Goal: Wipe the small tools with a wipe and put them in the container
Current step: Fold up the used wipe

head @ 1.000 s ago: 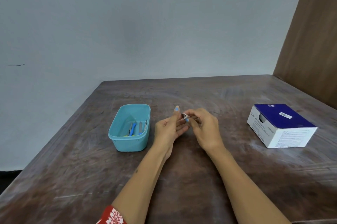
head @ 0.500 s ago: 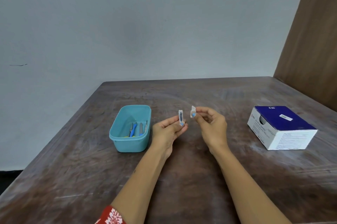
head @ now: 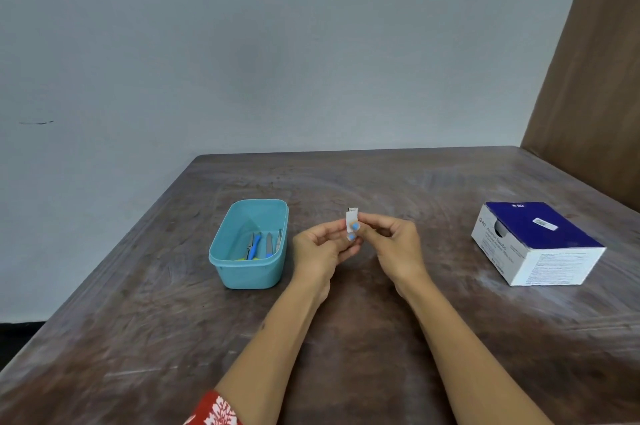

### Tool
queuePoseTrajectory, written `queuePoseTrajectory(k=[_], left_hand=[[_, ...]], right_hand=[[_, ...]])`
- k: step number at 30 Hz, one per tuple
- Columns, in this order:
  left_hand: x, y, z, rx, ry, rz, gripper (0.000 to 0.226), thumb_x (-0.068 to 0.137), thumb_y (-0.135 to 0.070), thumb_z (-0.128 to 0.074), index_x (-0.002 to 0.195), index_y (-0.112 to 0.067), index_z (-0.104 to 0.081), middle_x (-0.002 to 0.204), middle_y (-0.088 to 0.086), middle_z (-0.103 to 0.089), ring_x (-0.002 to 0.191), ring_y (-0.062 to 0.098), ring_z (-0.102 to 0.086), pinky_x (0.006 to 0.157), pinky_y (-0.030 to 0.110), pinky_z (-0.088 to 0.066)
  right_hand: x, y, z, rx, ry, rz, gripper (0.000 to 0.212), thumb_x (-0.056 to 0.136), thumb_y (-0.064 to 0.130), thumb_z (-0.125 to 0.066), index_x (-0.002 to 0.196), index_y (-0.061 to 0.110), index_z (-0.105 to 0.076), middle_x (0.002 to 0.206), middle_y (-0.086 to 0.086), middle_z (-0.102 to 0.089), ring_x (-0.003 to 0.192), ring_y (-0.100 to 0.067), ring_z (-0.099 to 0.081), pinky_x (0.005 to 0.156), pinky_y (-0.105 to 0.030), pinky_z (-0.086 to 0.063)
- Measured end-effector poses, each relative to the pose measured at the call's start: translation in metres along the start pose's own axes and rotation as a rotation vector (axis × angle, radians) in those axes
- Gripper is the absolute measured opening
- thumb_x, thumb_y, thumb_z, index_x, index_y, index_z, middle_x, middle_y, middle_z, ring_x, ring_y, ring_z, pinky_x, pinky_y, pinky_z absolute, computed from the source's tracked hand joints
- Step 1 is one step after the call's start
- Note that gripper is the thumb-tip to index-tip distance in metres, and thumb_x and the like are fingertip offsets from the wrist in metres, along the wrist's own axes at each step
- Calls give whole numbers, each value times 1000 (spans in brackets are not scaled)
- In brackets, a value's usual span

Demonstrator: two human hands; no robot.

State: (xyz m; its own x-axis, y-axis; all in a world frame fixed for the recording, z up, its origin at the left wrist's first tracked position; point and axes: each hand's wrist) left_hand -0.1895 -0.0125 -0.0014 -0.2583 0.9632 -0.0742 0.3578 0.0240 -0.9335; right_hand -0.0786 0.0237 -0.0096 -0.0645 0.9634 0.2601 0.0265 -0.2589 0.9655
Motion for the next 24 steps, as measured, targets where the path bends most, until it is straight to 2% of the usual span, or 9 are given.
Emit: queuePoseTrajectory(k=[6, 8, 11, 16, 20, 24], left_hand=[[-5, 1, -5, 50, 30, -21, 21, 80, 11, -62, 94, -3, -68, 86, 14, -71, 76, 19, -71, 69, 25, -59], [-4, 1, -4, 51, 14, -33, 20, 80, 10, -62, 94, -3, -69, 88, 14, -71, 80, 20, -71, 70, 25, -59], [-3, 0, -3, 47, 0, -52, 20, 81, 9, -62, 96, -1, -69, 88, 12, -72, 83, 20, -71, 71, 26, -59], [-4, -1, -4, 46, 18, -35, 21, 80, 10, -61, 94, -4, -69, 89, 13, -72, 81, 20, -71, 71, 26, -59], [-3, 0, -2, 79, 2, -58, 20, 81, 10, -61, 92, -5, -70, 87, 10, -73, 83, 19, -71, 71, 26, -59], [-2, 2, -1, 95, -6, -60, 20, 81, 9, -62, 94, -4, -70, 89, 10, -73, 85, 20, -71, 72, 26, -59]], right_hand=[[2, 0, 0, 17, -104, 11, 8, 84, 18, -69, 91, 17, -73, 81, 1, -73, 73, -2, -65, 68, -17, -48], [1, 2, 0, 15, -67, -15, 9, 80, 16, -73, 89, 18, -73, 81, 0, -73, 74, -4, -67, 66, -14, -50], [-1, 2, -1, 3, -2, -37, 11, 77, 15, -75, 88, 16, -74, 81, -2, -74, 77, -10, -69, 69, -18, -52], [-1, 4, 0, 86, -5, -49, 5, 81, 13, -72, 85, 15, -74, 80, -3, -74, 73, -6, -67, 66, -16, -50], [-2, 7, -1, 101, 6, -87, 18, 74, 2, -75, 91, 9, -72, 78, -5, -71, 67, -4, -65, 63, -15, -52], [-2, 9, -1, 101, -8, -88, 20, 72, 0, -77, 86, 12, -71, 76, -4, -70, 65, -1, -65, 63, -13, -52]])
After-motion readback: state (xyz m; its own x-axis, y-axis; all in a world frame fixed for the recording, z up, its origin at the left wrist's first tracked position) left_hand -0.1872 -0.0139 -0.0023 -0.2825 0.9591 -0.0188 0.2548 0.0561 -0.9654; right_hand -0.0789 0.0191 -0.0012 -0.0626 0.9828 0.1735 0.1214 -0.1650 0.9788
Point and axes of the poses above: each hand's wrist, its own x-axis towards the middle knuckle, its own z-axis out of the back of the hand, y = z × x
